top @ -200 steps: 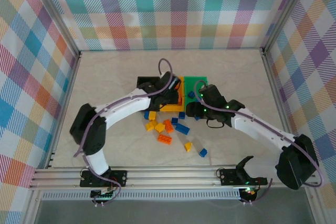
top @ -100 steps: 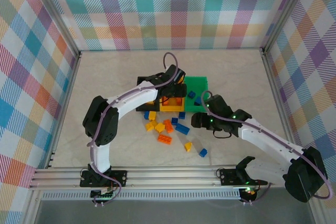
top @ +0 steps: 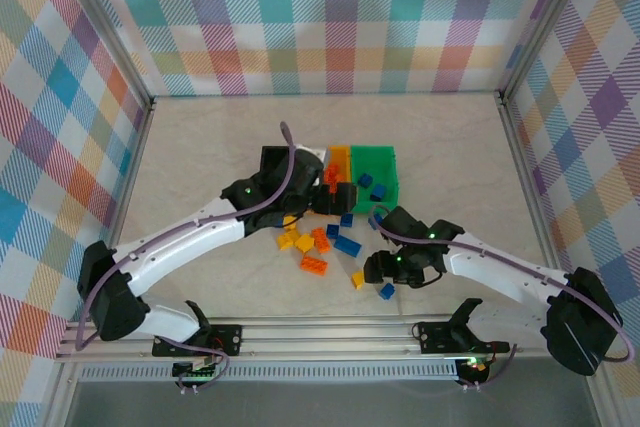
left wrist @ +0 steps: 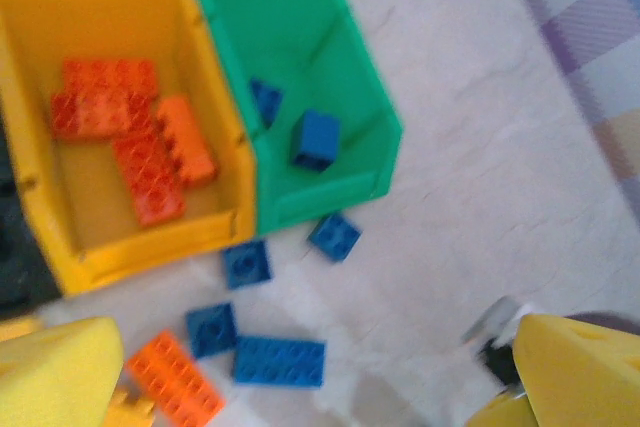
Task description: Sort the legos into containers by color
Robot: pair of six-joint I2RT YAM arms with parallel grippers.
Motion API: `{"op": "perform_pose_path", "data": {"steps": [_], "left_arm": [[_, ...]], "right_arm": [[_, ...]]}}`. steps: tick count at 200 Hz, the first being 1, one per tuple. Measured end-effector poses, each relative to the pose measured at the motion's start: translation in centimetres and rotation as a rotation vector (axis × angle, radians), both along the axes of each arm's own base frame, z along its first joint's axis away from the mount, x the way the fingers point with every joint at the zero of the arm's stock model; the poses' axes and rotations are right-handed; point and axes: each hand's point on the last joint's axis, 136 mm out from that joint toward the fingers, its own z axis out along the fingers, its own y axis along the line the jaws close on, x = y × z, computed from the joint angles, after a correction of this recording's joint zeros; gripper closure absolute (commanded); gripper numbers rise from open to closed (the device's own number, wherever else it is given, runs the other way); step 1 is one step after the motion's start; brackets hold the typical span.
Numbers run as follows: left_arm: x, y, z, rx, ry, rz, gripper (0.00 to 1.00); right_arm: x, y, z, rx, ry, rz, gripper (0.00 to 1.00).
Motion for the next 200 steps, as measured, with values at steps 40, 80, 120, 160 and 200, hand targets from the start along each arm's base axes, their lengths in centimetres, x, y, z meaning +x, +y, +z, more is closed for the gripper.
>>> {"op": "perform_pose_path", "data": {"steps": [40, 80, 120, 160, 200], "left_arm": [[-2.2, 3.1, -3.9, 0.060, 0.073, 0.038, 0.00], [-3.1, 5.0, -3.5, 0.041, 0.056, 0.076, 0.00], [-3.7, 6.4, -4.7, 0.066, 0.067, 0.110, 0.00], [-4.0, 7.3, -5.1, 0.081, 0.066, 0.129, 0.00], [-4.3, 8.0, -5.0, 0.086, 0.061, 0.139, 0.00]], "right_arm": [[-1.2, -0.9, -1.4, -0.060, 0.068, -0.039, 0.33], [-1.9, -0.9, -3.8, -0.104, 0.128, -0.054, 0.39], [-1.8, -0.8, -4.7, -0.128, 0.145, -0.062, 0.58], [-1.9, -1.1, -4.6, -0.143, 0.144, -0.063, 0.74], [1.0, 0.0, -1.1, -0.095, 0.006, -0.049, 0.77]]}}
